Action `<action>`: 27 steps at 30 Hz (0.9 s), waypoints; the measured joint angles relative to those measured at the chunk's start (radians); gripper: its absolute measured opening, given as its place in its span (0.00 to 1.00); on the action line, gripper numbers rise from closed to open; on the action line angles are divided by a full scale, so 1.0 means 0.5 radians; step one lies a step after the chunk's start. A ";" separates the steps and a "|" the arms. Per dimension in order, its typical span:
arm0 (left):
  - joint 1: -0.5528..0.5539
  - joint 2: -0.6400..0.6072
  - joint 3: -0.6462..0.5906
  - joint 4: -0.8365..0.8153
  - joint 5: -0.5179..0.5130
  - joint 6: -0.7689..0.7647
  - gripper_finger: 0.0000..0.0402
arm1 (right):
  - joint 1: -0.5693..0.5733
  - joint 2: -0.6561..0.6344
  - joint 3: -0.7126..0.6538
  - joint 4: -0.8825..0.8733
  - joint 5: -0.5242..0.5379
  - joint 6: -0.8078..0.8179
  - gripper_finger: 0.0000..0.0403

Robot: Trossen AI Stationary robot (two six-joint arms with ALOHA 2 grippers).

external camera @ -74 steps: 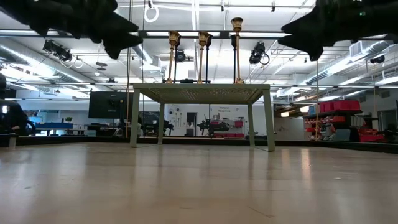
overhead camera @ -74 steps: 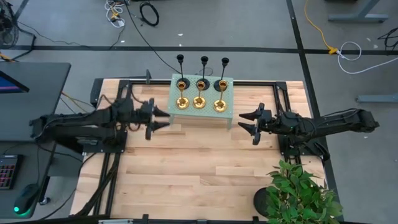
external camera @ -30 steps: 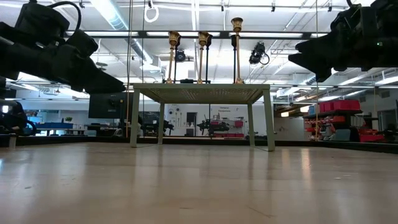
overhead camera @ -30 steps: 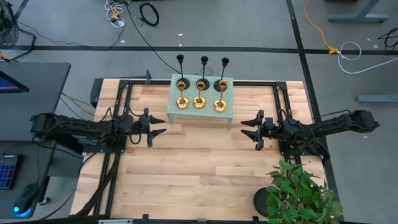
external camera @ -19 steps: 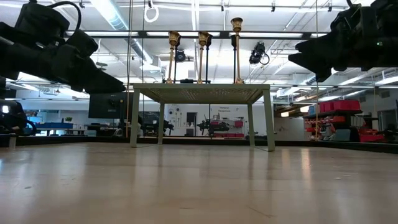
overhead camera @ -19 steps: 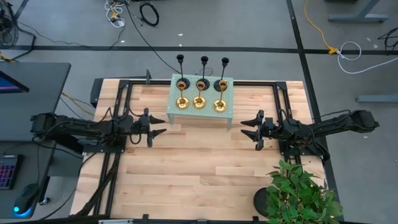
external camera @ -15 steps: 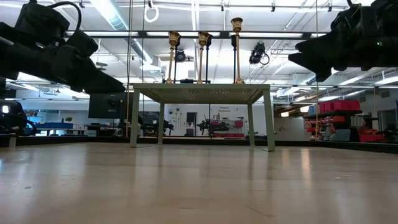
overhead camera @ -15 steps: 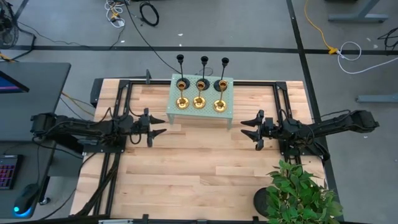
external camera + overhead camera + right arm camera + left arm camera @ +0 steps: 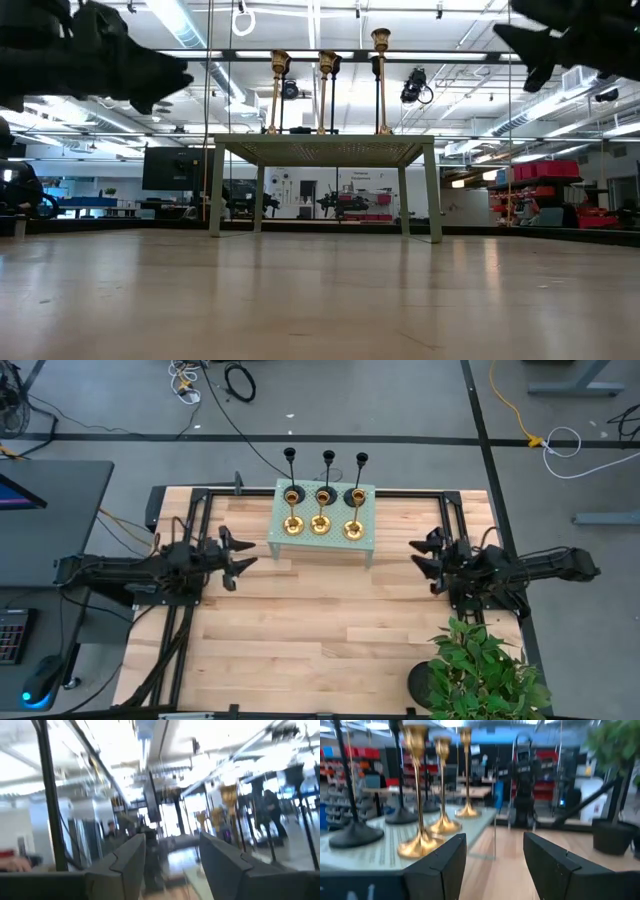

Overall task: Pick & Place candle stick holders
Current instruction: Return to Home Position

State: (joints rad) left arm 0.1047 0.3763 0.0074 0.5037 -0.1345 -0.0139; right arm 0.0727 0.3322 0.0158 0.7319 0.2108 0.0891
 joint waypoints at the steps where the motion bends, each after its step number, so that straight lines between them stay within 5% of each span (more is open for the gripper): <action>1: 0.000 -0.043 0.000 0.000 0.000 0.000 0.49 | 0.000 -0.053 0.000 0.000 0.000 0.000 0.46; 14: 0.000 -0.535 -0.001 0.000 0.000 0.000 0.49 | 0.000 -0.651 0.000 -0.001 0.004 -0.001 0.46; 27: -0.002 -0.750 -0.002 0.026 0.008 0.000 0.49 | 0.000 -0.656 0.003 0.085 0.000 -0.001 0.46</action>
State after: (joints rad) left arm 0.1040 0.0014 0.0067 0.5169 -0.1306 -0.0139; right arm 0.0727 0.0044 0.0174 0.7742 0.2105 0.0885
